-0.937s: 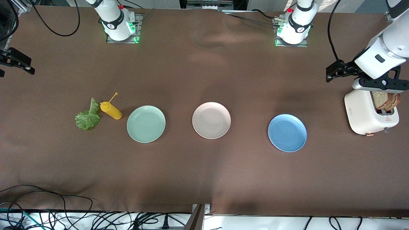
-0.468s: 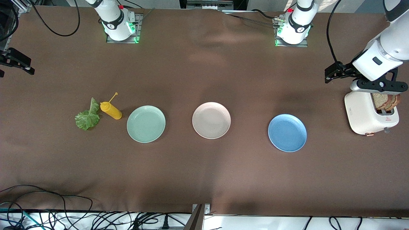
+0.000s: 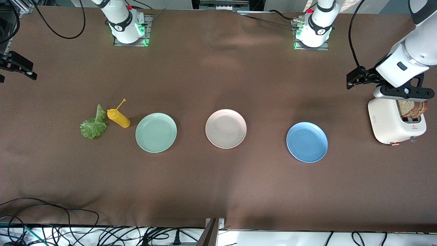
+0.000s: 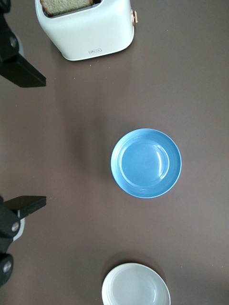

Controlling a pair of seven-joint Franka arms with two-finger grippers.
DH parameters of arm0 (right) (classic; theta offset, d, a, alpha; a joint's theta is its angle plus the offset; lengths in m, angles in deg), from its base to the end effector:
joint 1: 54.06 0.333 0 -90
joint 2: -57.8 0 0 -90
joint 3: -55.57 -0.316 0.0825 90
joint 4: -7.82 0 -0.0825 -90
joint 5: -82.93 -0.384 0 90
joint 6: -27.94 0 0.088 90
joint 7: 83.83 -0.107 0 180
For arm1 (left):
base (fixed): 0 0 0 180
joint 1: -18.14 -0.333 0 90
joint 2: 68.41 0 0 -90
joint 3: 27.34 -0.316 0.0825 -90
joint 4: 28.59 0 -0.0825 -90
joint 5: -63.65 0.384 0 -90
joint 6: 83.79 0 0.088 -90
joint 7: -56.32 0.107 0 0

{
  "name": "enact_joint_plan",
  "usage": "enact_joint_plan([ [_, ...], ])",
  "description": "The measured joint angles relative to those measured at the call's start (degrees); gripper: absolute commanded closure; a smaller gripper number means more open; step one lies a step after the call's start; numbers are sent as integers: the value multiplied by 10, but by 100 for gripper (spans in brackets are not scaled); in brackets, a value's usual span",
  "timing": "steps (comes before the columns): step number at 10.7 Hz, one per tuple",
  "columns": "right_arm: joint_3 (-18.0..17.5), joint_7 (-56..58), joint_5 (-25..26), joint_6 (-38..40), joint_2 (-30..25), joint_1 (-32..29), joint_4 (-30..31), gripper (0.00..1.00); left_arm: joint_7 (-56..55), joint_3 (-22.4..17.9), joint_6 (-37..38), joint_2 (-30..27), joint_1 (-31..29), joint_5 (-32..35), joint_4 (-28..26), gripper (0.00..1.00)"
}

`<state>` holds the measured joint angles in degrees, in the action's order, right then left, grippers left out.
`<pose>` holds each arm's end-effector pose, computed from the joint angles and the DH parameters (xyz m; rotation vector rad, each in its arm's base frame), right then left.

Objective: Make sandwich on beige plate with both arms

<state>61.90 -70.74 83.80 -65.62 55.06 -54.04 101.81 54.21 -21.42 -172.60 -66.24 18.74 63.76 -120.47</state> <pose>0.5417 -0.0629 0.6232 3.1190 0.1858 0.0590 0.5576 -0.0625 0.5863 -3.1311 0.1208 0.1429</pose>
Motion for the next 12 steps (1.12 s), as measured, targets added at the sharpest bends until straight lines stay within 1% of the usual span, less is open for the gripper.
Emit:
enact_joint_plan([
  [12, 3, 0, 0, -2, 0, -1, 0, 0, -1, 0, 0, 0, -3, 0, -12, 0],
])
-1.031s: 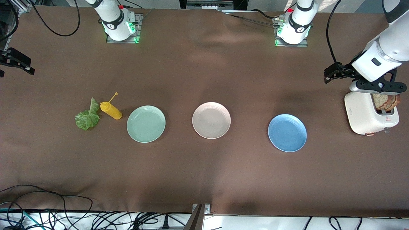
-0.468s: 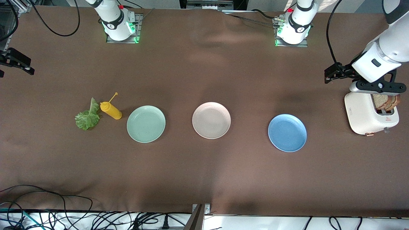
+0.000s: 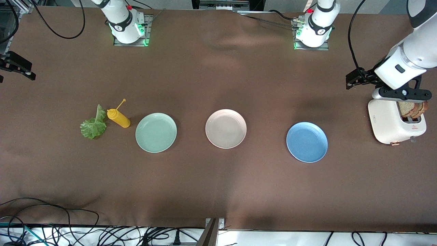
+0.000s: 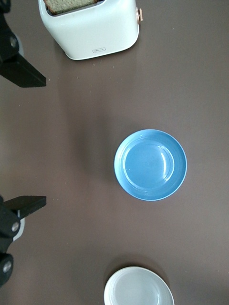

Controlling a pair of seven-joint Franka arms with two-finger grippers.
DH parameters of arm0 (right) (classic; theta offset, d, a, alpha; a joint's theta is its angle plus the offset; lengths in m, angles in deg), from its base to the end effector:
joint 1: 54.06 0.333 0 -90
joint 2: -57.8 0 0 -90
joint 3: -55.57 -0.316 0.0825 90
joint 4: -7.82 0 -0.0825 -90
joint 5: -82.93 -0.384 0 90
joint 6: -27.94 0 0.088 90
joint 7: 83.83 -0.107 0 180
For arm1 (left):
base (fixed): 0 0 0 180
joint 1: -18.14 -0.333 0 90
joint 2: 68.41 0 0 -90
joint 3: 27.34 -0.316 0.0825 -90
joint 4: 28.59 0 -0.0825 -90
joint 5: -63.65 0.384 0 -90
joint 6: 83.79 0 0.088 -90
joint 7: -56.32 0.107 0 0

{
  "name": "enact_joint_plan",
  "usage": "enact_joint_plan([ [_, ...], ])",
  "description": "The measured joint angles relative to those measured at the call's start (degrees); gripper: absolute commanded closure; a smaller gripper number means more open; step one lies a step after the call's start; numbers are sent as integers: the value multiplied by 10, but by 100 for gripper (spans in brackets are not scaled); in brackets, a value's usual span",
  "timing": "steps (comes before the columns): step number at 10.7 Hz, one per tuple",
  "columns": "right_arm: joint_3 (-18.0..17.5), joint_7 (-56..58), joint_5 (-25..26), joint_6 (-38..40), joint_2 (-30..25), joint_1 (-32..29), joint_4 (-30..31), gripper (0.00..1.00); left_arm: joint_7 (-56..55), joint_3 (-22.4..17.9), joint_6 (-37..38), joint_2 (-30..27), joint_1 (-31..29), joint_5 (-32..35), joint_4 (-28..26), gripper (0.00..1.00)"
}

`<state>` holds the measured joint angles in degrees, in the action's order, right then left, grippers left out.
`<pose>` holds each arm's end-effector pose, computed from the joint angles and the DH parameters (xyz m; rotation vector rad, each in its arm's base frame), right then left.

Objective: Make sandwich on beige plate with both arms

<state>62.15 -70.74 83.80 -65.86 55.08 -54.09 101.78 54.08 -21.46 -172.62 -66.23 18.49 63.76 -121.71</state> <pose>0.5419 -0.0659 0.6236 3.1187 0.1776 0.0657 0.5566 -0.0596 0.5762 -3.1284 0.1093 0.1764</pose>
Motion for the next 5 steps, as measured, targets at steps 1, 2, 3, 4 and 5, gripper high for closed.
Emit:
enact_joint_plan([
  [1, 0, 0, 0, 0, 0, 0, 0, 0, 0, 0, 0, 0, 0, 0, -2, 0],
  [2, 1, 0, 0, 0, 1, -1, 0, 0, 0, 0, 0, 0, 0, 0, -2, 0],
  [3, 2, 0, 0, 0, 2, -1, 0, 0, -2, 0, 0, 0, 0, 0, -3, 0],
  [4, 2, 0, 0, 0, 2, -1, 0, 0, -4, 0, 0, 0, 0, 0, -3, 0],
  [5, 2, 0, 0, 0, 2, -1, 0, 0, -5, 0, 0, 0, 0, 0, -4, 0],
])
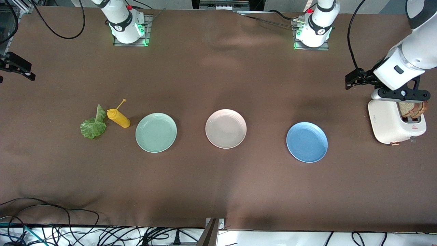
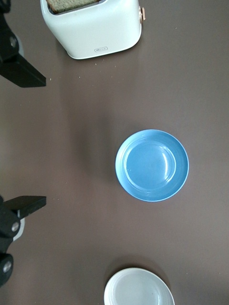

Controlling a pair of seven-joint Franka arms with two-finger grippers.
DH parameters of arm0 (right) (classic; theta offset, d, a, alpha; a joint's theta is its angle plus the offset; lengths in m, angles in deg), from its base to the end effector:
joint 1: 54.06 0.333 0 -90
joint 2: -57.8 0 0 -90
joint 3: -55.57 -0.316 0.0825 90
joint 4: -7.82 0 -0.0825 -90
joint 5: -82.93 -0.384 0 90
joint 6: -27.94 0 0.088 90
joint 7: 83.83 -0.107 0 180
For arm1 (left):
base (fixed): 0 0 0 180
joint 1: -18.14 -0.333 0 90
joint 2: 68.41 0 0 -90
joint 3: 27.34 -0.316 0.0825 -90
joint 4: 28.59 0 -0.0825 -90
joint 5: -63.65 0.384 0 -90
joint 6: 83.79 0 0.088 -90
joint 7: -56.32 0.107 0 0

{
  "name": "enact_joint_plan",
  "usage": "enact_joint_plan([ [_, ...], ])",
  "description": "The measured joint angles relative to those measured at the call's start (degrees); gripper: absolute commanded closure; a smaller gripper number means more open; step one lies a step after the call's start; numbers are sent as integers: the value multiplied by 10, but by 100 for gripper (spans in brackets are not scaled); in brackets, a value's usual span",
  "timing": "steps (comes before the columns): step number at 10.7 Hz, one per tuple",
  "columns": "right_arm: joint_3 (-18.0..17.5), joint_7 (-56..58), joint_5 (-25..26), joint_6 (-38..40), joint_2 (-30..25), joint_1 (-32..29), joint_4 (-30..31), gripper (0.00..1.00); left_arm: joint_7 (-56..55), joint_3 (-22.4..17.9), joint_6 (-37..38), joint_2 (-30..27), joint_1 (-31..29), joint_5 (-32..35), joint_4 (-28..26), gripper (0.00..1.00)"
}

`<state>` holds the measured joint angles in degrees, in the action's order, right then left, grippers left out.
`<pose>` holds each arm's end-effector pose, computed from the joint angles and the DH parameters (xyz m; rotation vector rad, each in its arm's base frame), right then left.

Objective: Make sandwich on beige plate with both arms

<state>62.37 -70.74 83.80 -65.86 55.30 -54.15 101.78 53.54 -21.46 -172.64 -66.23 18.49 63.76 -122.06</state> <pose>0.5427 -0.0686 0.6215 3.1195 0.1701 0.0597 0.5562 -0.0595 0.5734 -3.1274 0.0945 0.1852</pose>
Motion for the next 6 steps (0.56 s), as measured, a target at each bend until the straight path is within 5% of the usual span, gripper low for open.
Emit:
enact_joint_plan([
  [6, 0, 0, 0, 0, 1, 0, 0, 0, -1, 0, -3, 0, 0, 0, -9, 0],
])
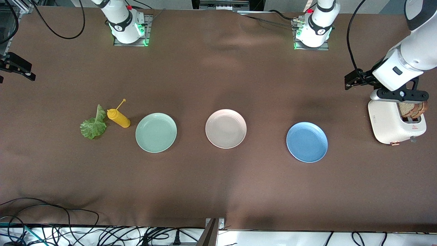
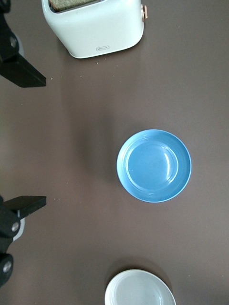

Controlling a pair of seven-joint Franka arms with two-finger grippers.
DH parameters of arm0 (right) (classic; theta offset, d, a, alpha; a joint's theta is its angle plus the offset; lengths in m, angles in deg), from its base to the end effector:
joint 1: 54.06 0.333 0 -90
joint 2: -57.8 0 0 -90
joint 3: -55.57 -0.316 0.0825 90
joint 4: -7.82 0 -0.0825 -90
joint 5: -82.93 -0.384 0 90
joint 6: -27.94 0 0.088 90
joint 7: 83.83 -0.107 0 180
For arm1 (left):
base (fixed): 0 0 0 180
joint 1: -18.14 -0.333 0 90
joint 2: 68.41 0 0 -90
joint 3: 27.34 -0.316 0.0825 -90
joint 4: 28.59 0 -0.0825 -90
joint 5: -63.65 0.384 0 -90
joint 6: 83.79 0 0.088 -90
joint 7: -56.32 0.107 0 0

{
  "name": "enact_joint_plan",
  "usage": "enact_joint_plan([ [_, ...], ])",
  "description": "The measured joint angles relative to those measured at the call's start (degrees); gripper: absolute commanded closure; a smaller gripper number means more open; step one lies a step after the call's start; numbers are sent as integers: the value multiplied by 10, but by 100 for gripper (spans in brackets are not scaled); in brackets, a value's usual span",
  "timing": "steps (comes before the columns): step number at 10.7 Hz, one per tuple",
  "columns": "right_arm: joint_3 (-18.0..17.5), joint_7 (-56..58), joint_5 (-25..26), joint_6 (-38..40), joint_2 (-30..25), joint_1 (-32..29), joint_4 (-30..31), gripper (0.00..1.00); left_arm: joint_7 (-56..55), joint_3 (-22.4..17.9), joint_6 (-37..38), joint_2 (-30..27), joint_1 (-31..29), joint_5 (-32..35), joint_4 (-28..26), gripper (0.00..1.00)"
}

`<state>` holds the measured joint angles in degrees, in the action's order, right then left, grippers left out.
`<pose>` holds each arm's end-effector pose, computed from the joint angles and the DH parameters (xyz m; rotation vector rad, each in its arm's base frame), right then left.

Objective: Make sandwich on beige plate with both arms

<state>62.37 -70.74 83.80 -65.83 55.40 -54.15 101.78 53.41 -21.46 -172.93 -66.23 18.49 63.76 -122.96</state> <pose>0.5431 -0.0686 0.6205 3.1198 0.1701 0.0561 0.5556 -0.0595 0.5664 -3.1255 0.0910 0.2018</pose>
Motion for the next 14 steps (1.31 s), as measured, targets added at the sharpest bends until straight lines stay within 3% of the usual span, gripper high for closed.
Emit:
enact_joint_plan([
  [14, 0, 0, 0, -1, 3, 0, 0, 0, 0, 0, -9, 0, -1, 0, -17, 0],
])
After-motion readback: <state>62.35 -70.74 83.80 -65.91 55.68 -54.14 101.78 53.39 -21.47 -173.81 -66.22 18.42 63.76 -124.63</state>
